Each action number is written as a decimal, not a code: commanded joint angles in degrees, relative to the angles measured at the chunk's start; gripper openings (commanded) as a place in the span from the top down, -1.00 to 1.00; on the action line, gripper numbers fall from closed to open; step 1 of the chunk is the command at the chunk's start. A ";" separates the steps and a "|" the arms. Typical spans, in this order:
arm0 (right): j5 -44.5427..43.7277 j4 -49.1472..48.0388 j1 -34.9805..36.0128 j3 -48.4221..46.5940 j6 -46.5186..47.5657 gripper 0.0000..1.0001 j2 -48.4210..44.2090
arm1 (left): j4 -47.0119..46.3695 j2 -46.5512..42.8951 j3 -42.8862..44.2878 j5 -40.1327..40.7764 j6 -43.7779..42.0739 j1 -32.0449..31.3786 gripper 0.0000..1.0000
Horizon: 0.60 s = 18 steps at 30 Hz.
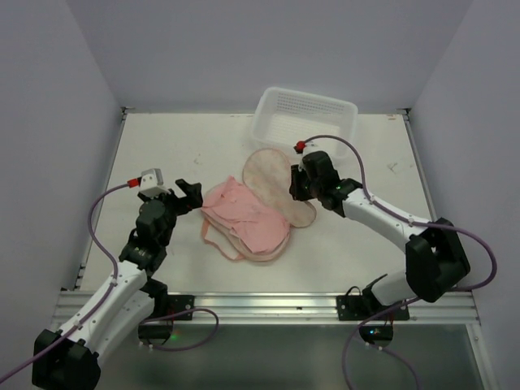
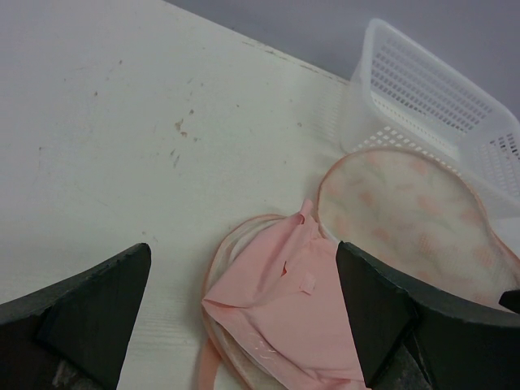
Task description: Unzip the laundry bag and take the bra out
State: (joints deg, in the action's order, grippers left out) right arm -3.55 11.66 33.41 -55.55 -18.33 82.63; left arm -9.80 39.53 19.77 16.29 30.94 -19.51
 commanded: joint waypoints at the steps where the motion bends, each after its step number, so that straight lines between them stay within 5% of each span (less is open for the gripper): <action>1: -1.45 1.26 -0.80 0.44 -1.18 0.36 0.34 | -1.89 -0.07 0.44 1.46 0.35 0.35 -1.00; 9: -6.12 4.34 -0.71 -0.09 -1.36 0.03 -8.44 | -2.85 0.29 0.01 0.59 -0.18 0.35 -1.00; 18: 3.20 2.68 0.69 -0.44 2.15 -0.13 -10.56 | -3.47 0.91 0.09 -0.65 -0.79 0.35 -1.00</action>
State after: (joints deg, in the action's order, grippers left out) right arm -5.06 15.44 32.91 -55.33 -18.26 71.22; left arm -9.98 40.93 19.77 15.62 30.85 -19.51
